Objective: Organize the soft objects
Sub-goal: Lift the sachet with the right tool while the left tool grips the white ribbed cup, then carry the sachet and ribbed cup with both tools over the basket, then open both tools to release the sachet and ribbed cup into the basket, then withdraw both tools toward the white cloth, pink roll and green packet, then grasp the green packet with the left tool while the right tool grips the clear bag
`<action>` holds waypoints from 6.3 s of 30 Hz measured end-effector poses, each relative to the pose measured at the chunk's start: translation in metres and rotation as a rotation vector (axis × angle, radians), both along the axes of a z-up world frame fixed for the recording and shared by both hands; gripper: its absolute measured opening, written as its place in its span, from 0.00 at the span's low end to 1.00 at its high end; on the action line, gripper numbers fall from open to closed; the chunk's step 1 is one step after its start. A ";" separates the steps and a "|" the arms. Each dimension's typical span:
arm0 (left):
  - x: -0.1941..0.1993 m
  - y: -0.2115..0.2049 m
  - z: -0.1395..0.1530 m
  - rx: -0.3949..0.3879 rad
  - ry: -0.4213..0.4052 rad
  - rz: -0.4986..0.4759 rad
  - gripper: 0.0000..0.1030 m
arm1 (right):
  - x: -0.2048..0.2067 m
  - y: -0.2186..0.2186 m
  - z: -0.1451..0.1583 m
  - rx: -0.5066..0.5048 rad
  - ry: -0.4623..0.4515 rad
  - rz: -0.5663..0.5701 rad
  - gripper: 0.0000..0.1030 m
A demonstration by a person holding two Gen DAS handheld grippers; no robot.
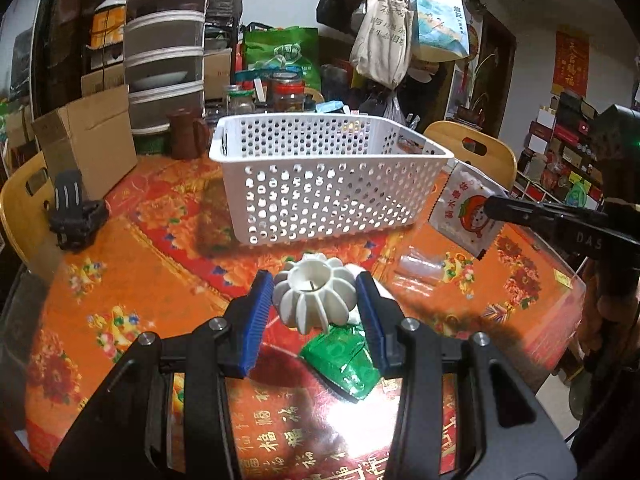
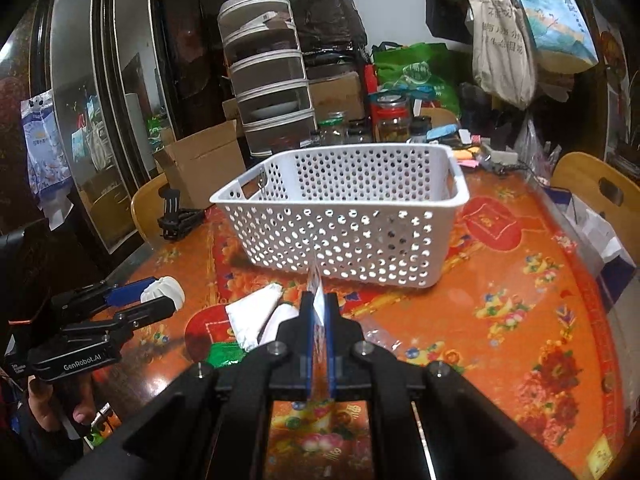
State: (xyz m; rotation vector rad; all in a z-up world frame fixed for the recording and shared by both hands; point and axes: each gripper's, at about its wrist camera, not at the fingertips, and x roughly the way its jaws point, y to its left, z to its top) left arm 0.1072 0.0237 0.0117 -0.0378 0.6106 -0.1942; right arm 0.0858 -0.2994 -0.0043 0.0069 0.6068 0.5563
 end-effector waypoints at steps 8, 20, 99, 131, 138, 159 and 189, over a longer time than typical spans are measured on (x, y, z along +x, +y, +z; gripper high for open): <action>0.006 -0.001 0.027 0.025 -0.036 -0.001 0.39 | 0.009 -0.008 0.017 0.004 -0.007 0.000 0.03; 0.038 0.001 0.073 0.021 -0.070 -0.010 0.39 | 0.020 -0.015 0.047 -0.017 -0.046 -0.010 0.03; 0.256 -0.023 0.063 0.068 0.169 0.036 1.00 | 0.180 0.029 0.028 -0.163 0.153 -0.078 1.00; 0.003 -0.010 0.028 0.017 0.063 0.087 1.00 | -0.009 -0.027 -0.012 -0.071 -0.007 -0.102 1.00; 0.003 -0.026 -0.038 -0.014 0.181 0.030 1.00 | -0.020 -0.023 -0.056 -0.063 0.059 -0.064 0.98; 0.034 -0.051 -0.080 0.020 0.268 0.000 0.88 | 0.051 0.010 -0.093 -0.236 0.163 -0.031 0.86; -0.004 -0.041 -0.078 -0.010 0.134 -0.074 0.35 | 0.041 0.017 -0.093 -0.222 0.167 -0.014 0.40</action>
